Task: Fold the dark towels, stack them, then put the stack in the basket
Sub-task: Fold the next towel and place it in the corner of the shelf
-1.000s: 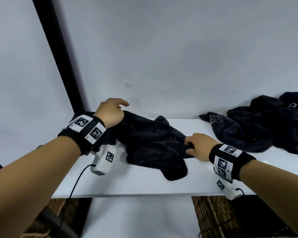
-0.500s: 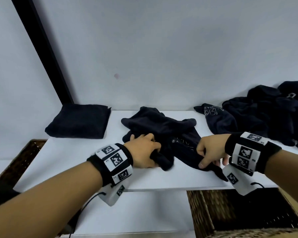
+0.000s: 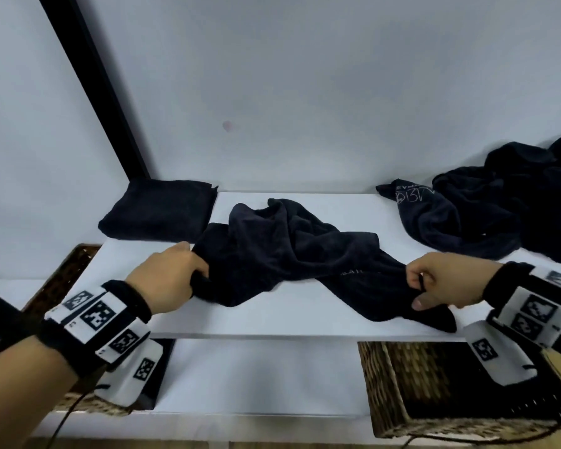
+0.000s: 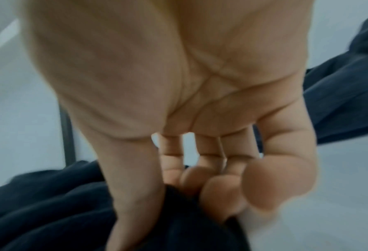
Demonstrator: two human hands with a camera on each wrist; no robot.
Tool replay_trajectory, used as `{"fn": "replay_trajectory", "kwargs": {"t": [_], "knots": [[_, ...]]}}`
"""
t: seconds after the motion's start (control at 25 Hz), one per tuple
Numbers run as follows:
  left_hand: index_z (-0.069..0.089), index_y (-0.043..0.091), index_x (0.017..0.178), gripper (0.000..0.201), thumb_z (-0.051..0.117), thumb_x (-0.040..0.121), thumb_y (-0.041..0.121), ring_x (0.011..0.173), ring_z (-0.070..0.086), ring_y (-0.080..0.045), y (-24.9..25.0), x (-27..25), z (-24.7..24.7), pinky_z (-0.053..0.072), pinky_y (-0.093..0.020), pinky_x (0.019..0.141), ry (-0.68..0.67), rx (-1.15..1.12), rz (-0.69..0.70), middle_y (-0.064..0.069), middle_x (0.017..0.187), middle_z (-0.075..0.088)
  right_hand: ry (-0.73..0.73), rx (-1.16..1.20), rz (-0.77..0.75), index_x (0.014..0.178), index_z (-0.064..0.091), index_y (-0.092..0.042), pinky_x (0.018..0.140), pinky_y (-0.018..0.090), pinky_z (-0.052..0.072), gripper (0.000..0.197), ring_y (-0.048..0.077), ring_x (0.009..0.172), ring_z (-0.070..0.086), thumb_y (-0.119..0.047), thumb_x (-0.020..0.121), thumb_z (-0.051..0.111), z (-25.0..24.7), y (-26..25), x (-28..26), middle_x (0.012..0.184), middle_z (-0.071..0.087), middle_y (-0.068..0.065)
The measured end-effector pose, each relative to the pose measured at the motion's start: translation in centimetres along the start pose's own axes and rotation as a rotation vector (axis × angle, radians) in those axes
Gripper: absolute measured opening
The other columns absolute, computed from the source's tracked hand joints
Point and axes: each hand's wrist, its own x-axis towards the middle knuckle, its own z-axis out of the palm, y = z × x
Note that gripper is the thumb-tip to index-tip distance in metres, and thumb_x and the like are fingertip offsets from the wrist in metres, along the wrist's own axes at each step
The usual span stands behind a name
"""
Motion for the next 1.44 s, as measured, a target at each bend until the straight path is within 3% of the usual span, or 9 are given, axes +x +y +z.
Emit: {"fn": "replay_trajectory", "kwargs": {"t": [0.16,0.36,0.56,0.68,0.88,1.0,1.2,1.32,1.44], "knots": [[0.041,0.022,0.088,0.021,0.062,0.084,0.023,0.074,0.053,-0.022,-2.0,-0.7,0.5,0.039,-0.027,0.06,0.055,-0.085,-0.135,-0.003,0.092,0.047,0.086,-0.036,0.214,0.096,0.049,-0.019,0.046,0.022,0.05,0.049,0.018,0.06,0.061,-0.05,0.072,0.078,-0.3,1.5,-0.9,0.087,0.063,0.007],[0.048,0.006,0.091,0.024,0.065,0.082,0.02,0.077,0.056,-0.021,-1.3,0.2,0.6,0.041,-0.025,0.054,-0.007,-0.123,-0.288,-0.009,0.09,0.057,-0.03,0.197,0.222,0.071,0.059,-0.007,0.047,0.024,0.045,0.035,0.021,0.054,0.052,-0.034,0.072,0.082,-0.4,2.2,-0.5,0.058,0.057,0.007],[0.06,0.008,0.083,0.014,0.064,0.073,0.017,0.078,0.064,-0.026,-1.0,0.9,0.0,0.056,-0.033,0.068,-0.05,-0.145,-0.332,-0.008,0.086,0.065,0.671,0.234,0.312,0.07,0.055,-0.011,0.06,0.03,0.046,0.022,0.026,0.064,0.055,-0.017,0.072,0.076,-5.0,5.2,-1.2,0.069,0.06,0.008],[0.064,0.008,0.08,0.013,0.064,0.067,0.013,0.074,0.065,-0.026,-0.8,1.0,-0.1,0.057,-0.034,0.067,-0.052,-0.156,-0.329,-0.008,0.081,0.067,0.623,-0.123,0.257,0.096,0.052,-0.027,0.081,0.041,0.052,0.036,0.033,0.089,0.058,-0.028,0.064,0.071,-5.0,4.6,-1.4,0.096,0.059,0.005],[0.056,0.011,0.071,0.008,0.054,0.074,0.004,0.069,0.061,-0.019,0.4,1.3,-0.5,0.043,-0.023,0.054,-0.011,-0.246,-0.23,-0.005,0.074,0.065,0.489,-0.003,-0.438,0.118,0.065,-0.018,0.096,0.021,0.04,0.032,0.018,0.11,0.06,-0.017,0.086,0.065,0.2,-4.5,0.0,0.116,0.067,-0.002],[0.05,0.016,0.074,0.017,0.048,0.076,0.0,0.071,0.057,-0.017,-0.1,1.3,-0.5,0.039,-0.022,0.053,0.016,-0.225,-0.175,-0.003,0.076,0.06,0.224,-0.286,-0.328,0.142,0.041,-0.026,0.101,0.033,0.042,0.05,0.02,0.118,0.052,-0.035,0.094,0.053,1.2,-8.0,1.6,0.129,0.055,0.0],[0.057,0.018,0.087,0.016,0.048,0.082,0.006,0.08,0.059,-0.024,-1.8,2.0,-0.1,0.044,-0.029,0.061,0.191,-0.327,-0.232,-0.003,0.084,0.062,-0.047,-0.096,-0.31,0.105,0.066,-0.019,0.066,0.031,0.058,0.022,0.012,0.064,0.068,-0.035,0.09,0.061,-1.7,-12.4,1.8,0.083,0.072,0.002],[0.061,0.017,0.087,0.024,0.046,0.081,-0.002,0.085,0.059,-0.023,-1.8,3.2,-0.2,0.041,-0.024,0.067,0.303,-0.45,-0.208,0.0,0.087,0.064,0.253,-0.128,-0.32,0.124,0.059,-0.026,0.086,0.027,0.046,0.036,0.016,0.097,0.06,-0.038,0.09,0.059,-3.0,-12.7,5.0,0.108,0.066,-0.005],[0.059,0.015,0.088,0.024,0.048,0.08,-0.004,0.086,0.055,-0.022,-1.6,4.2,-0.6,0.039,-0.025,0.073,0.437,-0.499,-0.201,0.001,0.088,0.06,0.165,-0.277,-0.26,0.132,0.051,-0.027,0.09,0.028,0.043,0.049,0.02,0.107,0.056,-0.037,0.087,0.065,-2.0,-12.4,7.5,0.117,0.06,-0.001]]}}
